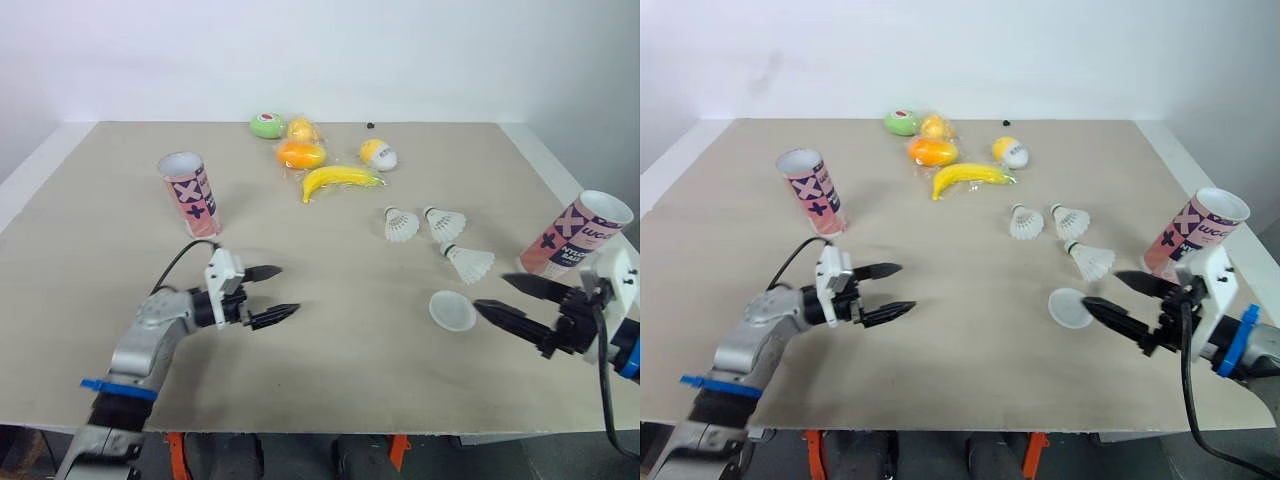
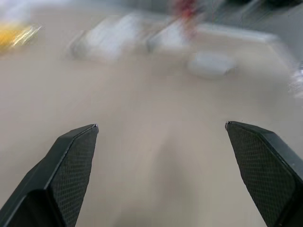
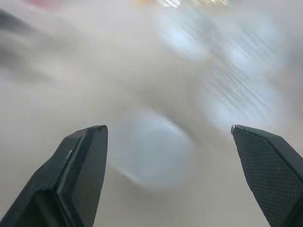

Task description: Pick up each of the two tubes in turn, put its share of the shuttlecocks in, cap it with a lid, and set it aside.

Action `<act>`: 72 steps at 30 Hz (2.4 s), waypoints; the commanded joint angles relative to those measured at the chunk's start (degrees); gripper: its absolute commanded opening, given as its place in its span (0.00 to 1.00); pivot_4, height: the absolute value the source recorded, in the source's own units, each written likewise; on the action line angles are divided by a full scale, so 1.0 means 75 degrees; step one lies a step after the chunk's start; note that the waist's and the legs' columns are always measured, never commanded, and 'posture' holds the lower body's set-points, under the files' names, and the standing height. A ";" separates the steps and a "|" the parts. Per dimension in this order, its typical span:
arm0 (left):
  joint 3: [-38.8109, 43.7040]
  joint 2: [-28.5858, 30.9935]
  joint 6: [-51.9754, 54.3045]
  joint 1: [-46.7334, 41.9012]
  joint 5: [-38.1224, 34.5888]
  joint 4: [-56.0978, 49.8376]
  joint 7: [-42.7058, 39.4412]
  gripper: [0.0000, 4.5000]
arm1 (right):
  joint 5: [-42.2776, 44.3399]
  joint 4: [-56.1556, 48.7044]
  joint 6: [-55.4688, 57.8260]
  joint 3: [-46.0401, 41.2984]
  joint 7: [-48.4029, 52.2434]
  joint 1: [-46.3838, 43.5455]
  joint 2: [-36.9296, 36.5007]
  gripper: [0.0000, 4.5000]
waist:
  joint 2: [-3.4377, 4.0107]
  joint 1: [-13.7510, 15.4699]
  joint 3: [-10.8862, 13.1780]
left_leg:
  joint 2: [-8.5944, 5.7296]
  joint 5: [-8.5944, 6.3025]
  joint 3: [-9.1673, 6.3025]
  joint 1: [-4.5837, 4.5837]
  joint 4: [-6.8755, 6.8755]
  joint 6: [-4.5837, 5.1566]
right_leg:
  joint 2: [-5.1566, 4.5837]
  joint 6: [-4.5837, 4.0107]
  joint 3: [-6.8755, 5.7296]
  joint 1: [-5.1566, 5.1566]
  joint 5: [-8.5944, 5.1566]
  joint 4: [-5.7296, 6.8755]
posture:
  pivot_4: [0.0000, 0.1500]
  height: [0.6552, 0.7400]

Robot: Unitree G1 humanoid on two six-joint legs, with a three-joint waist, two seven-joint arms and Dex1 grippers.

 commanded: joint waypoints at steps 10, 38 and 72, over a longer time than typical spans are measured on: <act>0.2073 -0.0319 -0.1424 -0.0262 0.0658 0.1278 0.3641 1.00 | -0.1184 0.0199 -0.1050 0.3686 -0.1418 -0.3208 0.2116 0.99 | -0.0076 0.0210 0.0036 | -0.0034 0.0022 0.0016 -0.0049 0.0000 0.0010 | -0.0048 0.0029 0.0002 0.0001 0.0062 -0.0107 | 1.00 0.91; 0.1606 -0.0249 -0.3562 -0.5096 0.1413 0.8427 0.2521 1.00 | -0.1660 -0.0387 -0.1076 0.4309 -0.2156 -0.3696 0.2806 0.99 | -0.0076 0.0350 0.0037 | -0.0036 0.0023 -0.0074 -0.0170 -0.0001 -0.0003 | -0.0003 0.0012 -0.0052 -0.0068 0.0086 -0.0096 | 1.00 0.91; 0.1564 -0.0804 -0.3784 -0.6095 0.2090 0.9414 0.2814 1.00 | -0.1555 -0.0571 -0.0991 0.4198 -0.2708 -0.3819 0.3091 0.99 | -0.0076 0.0360 0.0037 | -0.0037 0.0031 -0.0086 -0.0173 0.0002 -0.0012 | -0.0001 0.0007 -0.0063 -0.0067 0.0089 -0.0090 | 1.00 0.91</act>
